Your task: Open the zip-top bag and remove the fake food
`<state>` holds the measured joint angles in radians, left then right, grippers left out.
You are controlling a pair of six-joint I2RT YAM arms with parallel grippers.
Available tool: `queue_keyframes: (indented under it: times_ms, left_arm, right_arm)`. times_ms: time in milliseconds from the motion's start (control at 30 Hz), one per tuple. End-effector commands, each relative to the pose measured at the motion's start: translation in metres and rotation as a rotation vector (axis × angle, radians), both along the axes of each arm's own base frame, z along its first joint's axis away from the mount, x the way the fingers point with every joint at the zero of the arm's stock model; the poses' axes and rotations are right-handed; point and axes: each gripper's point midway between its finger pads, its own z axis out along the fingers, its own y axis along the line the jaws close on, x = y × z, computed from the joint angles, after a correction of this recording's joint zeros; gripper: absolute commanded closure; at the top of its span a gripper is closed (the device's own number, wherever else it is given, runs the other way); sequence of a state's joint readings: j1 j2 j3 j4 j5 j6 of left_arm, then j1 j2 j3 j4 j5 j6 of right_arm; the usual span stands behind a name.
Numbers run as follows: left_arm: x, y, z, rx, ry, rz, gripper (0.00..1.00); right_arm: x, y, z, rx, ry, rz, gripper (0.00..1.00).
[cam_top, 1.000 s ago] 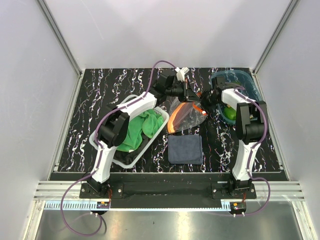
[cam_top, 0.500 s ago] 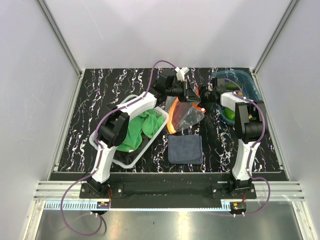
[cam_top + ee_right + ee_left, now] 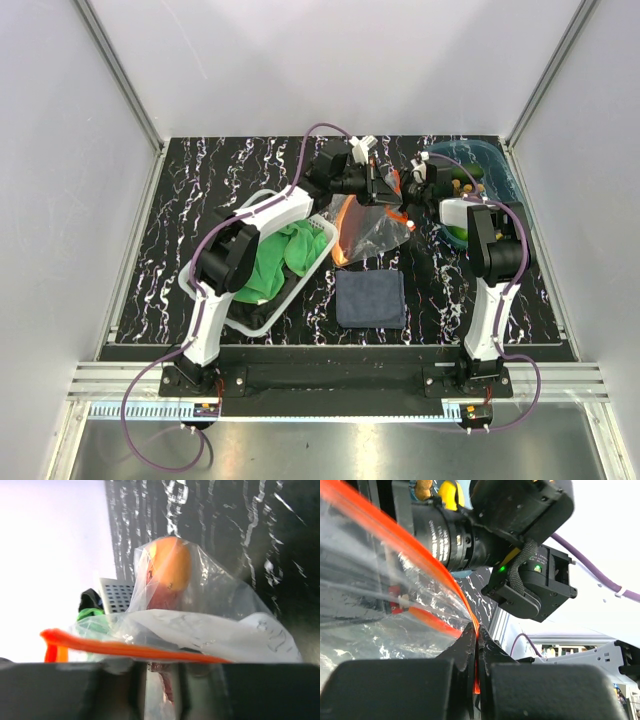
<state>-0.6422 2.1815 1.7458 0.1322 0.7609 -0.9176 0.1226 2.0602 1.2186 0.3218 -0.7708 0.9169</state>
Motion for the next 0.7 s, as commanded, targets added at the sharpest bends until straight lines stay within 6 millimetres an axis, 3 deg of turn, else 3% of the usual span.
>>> queue_keyframes:
  times_ms: [0, 100, 200, 300, 333, 433, 467, 667]
  left_arm:
    - [-0.015, 0.006, 0.061, -0.101, -0.112, -0.043, 1.00]
    - [-0.010, 0.012, 0.061, -0.097, -0.125, -0.036, 1.00]
    - [-0.002, 0.020, 0.063, -0.096, -0.141, -0.023, 0.96]
    - [0.006, 0.031, 0.066, -0.089, -0.178, -0.019, 0.74]
    - [0.011, 0.039, 0.066, -0.081, -0.186, -0.009, 0.60]
    - [0.020, 0.053, 0.064, -0.044, -0.227, 0.015, 0.46]
    - [0.026, 0.061, 0.064, -0.036, -0.238, 0.030, 0.32]
    - [0.043, 0.086, 0.051, 0.002, -0.282, 0.036, 0.24]
  right_arm:
    - [0.006, 0.006, 0.030, 0.052, -0.107, 0.023, 0.84]
    - [-0.002, 0.003, 0.031, 0.012, -0.088, 0.026, 0.97]
    - [-0.013, 0.001, 0.033, -0.028, -0.075, 0.046, 1.00]
    - [-0.025, -0.004, 0.031, -0.084, -0.056, 0.067, 1.00]
    - [-0.031, -0.005, 0.029, -0.096, -0.036, 0.075, 1.00]
    - [-0.040, -0.008, 0.032, -0.125, -0.047, 0.093, 1.00]
    - [-0.041, -0.009, 0.038, -0.126, -0.059, 0.093, 1.00]
    - [-0.047, -0.010, 0.054, -0.125, -0.070, 0.124, 1.00]
